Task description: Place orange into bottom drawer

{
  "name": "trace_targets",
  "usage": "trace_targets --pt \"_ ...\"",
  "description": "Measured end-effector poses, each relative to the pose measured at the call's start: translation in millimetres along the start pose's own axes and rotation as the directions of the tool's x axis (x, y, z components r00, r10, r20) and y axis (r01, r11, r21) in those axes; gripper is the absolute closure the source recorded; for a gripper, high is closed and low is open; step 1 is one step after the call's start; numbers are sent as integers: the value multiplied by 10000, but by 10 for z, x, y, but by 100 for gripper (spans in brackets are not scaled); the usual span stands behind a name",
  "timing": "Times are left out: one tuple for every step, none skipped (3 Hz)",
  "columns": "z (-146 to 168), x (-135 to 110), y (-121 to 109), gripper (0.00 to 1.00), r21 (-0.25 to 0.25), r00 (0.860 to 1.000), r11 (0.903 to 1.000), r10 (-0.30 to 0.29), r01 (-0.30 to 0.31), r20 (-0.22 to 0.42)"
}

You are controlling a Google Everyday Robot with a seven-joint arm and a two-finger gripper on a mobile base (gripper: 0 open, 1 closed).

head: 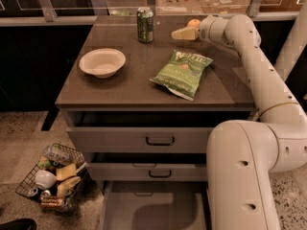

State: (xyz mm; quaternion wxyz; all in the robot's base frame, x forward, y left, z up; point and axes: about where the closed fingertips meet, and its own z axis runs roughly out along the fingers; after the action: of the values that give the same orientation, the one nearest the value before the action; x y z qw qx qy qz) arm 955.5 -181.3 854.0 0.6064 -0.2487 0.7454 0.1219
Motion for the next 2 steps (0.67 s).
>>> trace_targets --pt "56 114 -20 16 164 9998 9997 181 -181 16" --pt "85 134 5 41 140 9998 9997 198 -198 3"
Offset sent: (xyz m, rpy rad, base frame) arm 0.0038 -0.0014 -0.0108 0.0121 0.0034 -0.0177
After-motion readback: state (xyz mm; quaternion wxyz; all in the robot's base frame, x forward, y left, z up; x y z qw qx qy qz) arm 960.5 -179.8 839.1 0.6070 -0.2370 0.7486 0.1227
